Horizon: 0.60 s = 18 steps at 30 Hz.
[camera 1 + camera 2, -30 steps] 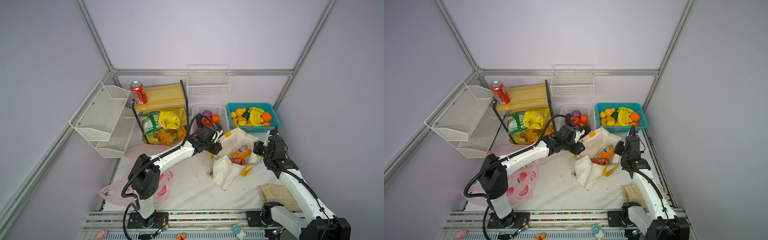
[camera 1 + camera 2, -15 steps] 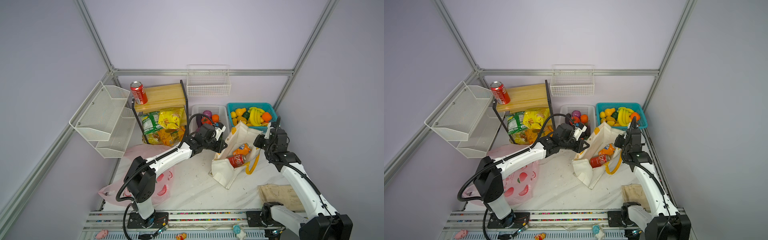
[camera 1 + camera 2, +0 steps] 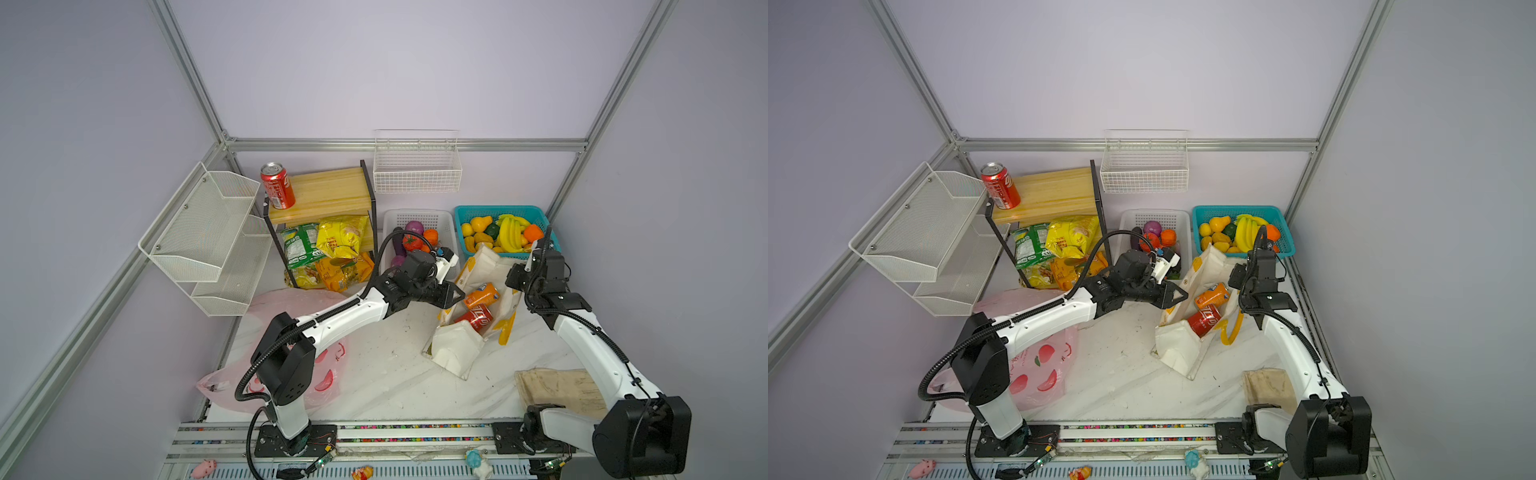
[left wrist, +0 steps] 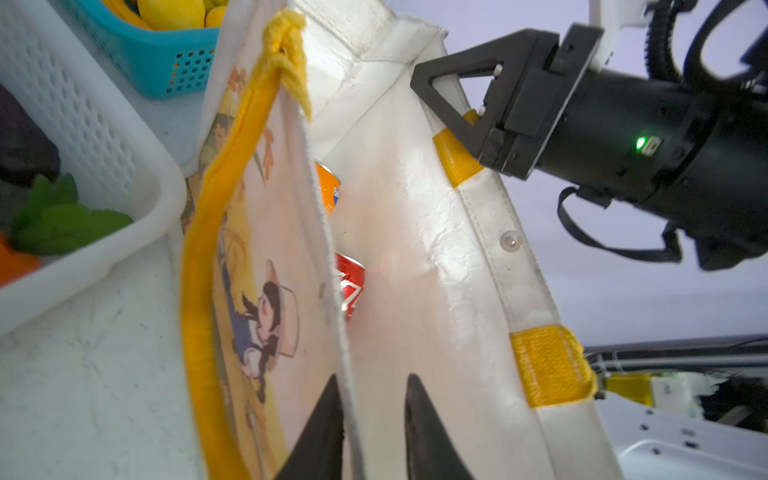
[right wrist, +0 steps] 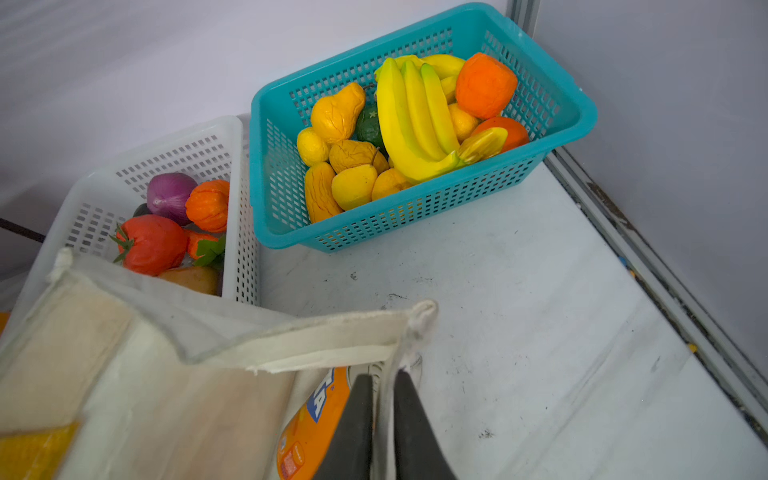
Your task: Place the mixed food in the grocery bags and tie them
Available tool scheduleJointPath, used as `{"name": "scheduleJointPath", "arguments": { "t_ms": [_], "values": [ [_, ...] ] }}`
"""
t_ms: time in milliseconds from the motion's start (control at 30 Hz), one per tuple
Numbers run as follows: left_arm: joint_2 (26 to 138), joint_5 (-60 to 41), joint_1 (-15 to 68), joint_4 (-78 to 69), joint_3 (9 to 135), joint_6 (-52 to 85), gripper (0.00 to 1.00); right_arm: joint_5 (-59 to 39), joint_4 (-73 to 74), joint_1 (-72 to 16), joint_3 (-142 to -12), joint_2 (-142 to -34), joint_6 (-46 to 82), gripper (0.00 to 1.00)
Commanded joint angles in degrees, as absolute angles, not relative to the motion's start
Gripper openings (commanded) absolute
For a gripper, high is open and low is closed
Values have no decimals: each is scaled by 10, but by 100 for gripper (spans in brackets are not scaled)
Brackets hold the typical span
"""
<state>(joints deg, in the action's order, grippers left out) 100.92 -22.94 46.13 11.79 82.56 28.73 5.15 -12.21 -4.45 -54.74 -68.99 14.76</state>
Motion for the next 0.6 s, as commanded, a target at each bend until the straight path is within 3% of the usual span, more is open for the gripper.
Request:
{"name": "scheduleJointPath", "arguments": {
  "t_ms": [0,100,200,433,567],
  "values": [
    [971,-209,455,99,793,271,49,42,-91,-45,-569,-677,143,31],
    [934,-182,446,98,766,253,62,33,-93,-46,-575,-662,140,50],
    [887,-142,435,102,734,235,69,24,-91,-46,-578,-644,136,62],
    [729,-30,392,121,648,222,81,-10,-70,-54,-597,-632,141,83],
    [636,75,361,158,592,225,85,20,-61,-104,-628,-643,136,87]
  ]
}}
